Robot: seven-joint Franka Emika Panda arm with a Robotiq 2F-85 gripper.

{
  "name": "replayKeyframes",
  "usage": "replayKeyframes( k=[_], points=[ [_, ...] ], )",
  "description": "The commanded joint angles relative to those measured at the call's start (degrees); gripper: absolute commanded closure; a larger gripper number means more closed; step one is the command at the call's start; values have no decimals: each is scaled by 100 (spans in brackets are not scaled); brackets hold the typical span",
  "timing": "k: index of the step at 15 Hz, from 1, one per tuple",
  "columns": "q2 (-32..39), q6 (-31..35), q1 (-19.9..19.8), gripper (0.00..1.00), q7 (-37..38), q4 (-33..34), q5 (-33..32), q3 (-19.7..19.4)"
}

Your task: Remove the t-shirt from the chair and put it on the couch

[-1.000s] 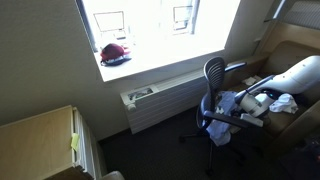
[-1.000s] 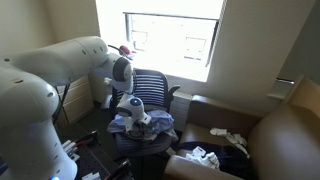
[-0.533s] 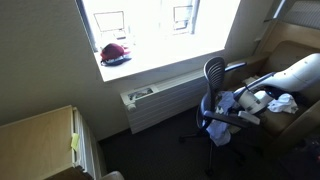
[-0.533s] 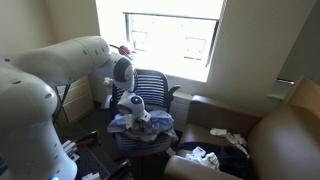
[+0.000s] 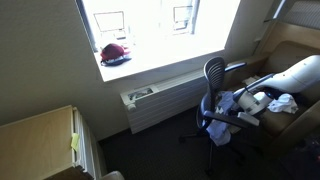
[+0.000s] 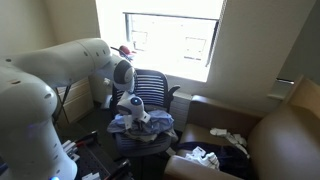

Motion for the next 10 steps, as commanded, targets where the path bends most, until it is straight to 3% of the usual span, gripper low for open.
replayKeyframes(
  k=[1, 6, 10],
  points=[
    [100, -80, 190, 62, 260, 0, 23, -252],
    [122, -45, 517, 97, 772, -32, 65, -646],
    [50, 79, 692, 100, 1046, 70, 58, -862]
  ],
)
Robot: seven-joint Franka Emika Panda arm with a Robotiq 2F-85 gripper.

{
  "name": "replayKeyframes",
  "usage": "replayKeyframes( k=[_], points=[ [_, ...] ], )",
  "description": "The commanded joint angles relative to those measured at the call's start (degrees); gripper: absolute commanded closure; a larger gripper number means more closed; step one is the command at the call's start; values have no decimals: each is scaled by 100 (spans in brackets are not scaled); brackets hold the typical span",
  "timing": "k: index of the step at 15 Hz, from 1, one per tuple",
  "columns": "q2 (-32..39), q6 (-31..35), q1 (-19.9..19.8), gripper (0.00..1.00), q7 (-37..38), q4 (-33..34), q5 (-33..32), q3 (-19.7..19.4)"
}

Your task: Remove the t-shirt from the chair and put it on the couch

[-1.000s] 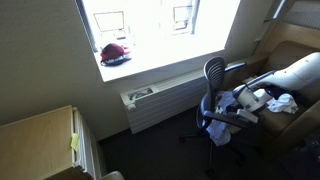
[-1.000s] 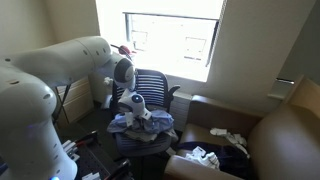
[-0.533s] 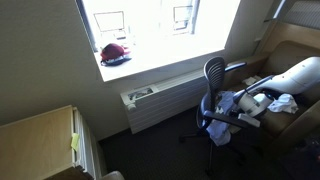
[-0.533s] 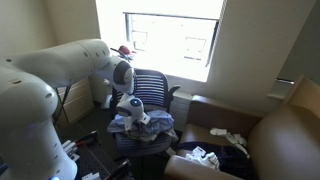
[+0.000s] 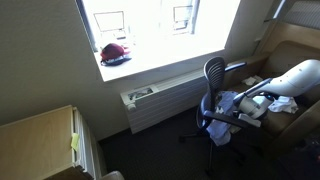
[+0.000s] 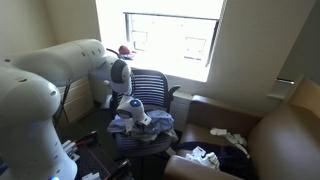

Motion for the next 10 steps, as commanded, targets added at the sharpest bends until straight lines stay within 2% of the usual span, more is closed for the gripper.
replayKeyframes(
  k=[1, 5, 6, 7, 10],
  points=[
    [-73, 207, 151, 100, 219, 150, 71, -159],
    [-254, 1406, -18, 100, 476, 587, -12, 168],
    [-405, 1022, 640, 100, 1013, 668, 281, -686],
    [-542, 1063, 771, 100, 1185, 666, 365, -891],
    [-1043, 1020, 1545, 100, 1951, 462, 682, -2108]
  ],
)
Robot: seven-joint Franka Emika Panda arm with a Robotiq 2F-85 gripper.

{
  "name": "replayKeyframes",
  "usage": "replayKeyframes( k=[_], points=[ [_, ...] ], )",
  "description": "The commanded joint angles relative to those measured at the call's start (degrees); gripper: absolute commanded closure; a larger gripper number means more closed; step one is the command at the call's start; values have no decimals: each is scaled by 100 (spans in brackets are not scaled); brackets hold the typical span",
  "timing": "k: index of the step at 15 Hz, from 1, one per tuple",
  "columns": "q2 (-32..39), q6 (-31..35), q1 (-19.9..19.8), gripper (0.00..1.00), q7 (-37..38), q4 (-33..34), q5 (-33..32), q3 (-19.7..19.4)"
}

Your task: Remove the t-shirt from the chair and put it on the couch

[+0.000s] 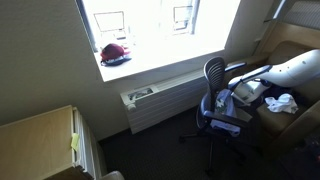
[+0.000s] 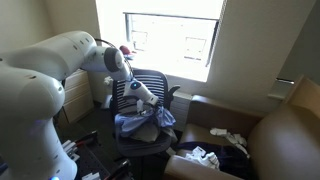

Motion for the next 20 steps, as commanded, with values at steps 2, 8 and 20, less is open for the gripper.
replayKeyframes(
  k=[2, 8, 20],
  points=[
    [-675, -10, 1266, 100, 1101, -443, 781, -1863],
    [-709, -37, 2998, 100, 2309, -1653, 1907, -4666],
    [-829, -93, 2825, 100, 3117, -4241, 2635, -6863]
  ],
)
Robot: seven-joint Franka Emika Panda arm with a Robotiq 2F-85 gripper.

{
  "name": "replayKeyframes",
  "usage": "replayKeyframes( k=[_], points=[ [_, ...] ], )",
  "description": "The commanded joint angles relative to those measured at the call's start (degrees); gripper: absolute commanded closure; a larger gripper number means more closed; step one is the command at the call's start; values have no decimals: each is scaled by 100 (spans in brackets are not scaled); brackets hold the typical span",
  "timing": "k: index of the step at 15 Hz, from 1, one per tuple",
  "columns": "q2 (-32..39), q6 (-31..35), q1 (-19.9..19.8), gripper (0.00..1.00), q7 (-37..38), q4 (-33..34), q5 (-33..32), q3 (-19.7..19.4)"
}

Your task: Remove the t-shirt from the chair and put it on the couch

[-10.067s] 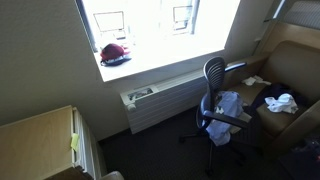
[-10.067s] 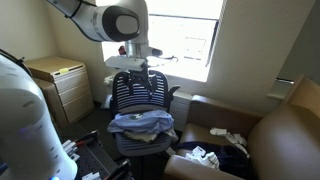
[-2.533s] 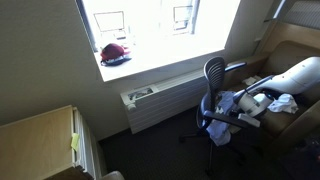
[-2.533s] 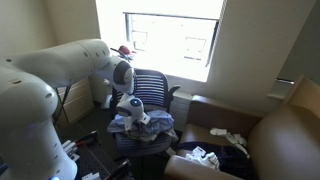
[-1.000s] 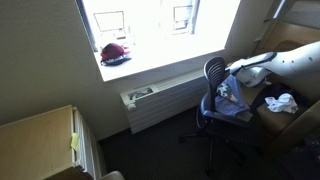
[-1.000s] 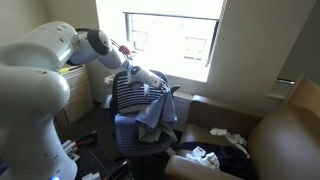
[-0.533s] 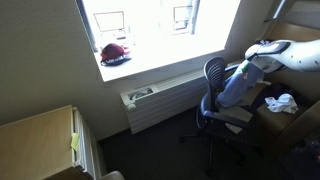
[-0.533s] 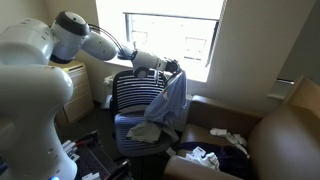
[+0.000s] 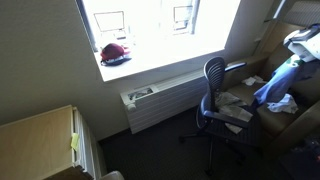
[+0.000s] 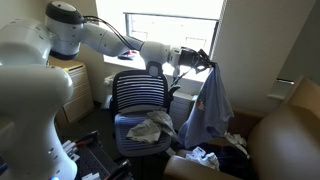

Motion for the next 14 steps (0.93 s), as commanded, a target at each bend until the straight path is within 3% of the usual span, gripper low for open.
replayKeyframes(
  k=[1, 4, 5, 7, 10, 14],
  points=[
    [-17, -11, -163, 100, 72, -155, -37, -45],
    [18, -27, -380, 99, 47, -177, -42, -39],
    [78, -627, -148, 100, 273, -138, -54, 57],
    [314, -1076, -143, 100, 588, 79, 317, 365],
    [660, -2205, -391, 100, 639, 193, 1184, 590],
    [843, -3528, -841, 100, 452, -328, 2292, 589]
  ],
)
